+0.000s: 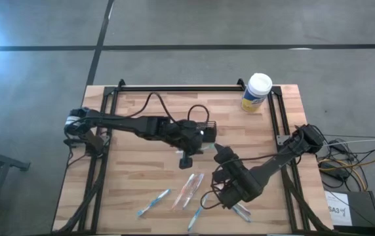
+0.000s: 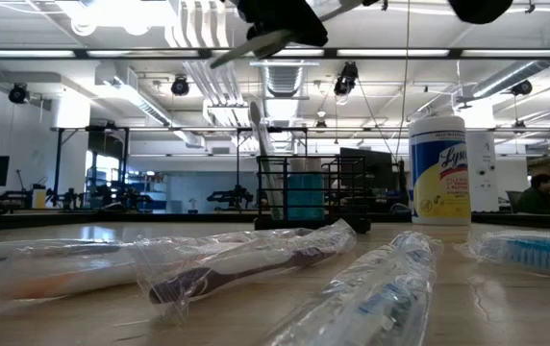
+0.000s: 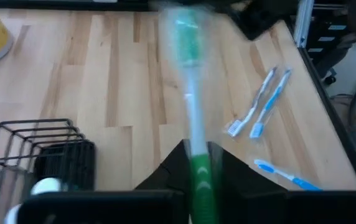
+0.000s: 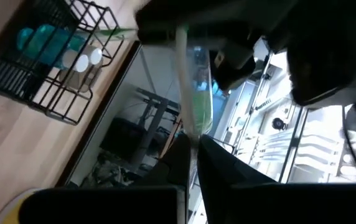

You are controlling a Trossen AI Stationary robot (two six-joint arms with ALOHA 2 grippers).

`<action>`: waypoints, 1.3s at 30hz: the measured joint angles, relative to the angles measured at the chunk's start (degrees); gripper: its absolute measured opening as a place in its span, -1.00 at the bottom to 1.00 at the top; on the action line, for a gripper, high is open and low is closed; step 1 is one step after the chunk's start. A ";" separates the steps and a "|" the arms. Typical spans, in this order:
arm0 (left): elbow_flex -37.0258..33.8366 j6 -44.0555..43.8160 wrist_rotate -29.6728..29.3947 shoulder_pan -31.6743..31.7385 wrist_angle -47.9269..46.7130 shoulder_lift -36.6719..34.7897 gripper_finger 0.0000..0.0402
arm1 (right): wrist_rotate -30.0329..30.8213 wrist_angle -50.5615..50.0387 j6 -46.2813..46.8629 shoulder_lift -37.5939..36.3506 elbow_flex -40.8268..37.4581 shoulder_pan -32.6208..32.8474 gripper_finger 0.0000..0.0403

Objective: Pick & Place toothbrushing station
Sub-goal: Put the green toothbrush into the black wire organizer

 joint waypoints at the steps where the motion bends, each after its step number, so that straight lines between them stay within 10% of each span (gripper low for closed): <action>1: 0.00 0.71 0.48 0.12 0.25 0.00 -0.83 | 0.00 -0.26 0.02 0.00 0.00 0.06 -0.94; 21: -13.19 7.88 0.06 -1.23 5.96 -14.51 -0.83 | -14.11 -1.81 24.09 -12.85 -1.98 0.52 -0.95; 30: -47.89 13.98 0.06 -1.49 56.83 -33.91 -0.83 | -26.33 22.98 23.76 -27.96 -14.28 0.95 -0.94; 35: -63.43 17.19 -1.74 -1.45 90.03 -31.53 -0.83 | -34.27 52.09 14.07 -36.97 -30.21 0.68 -0.94; 39: -65.88 17.15 -7.74 -1.34 98.89 -25.19 -0.83 | -44.82 74.53 11.09 -41.76 -43.60 -0.84 -0.94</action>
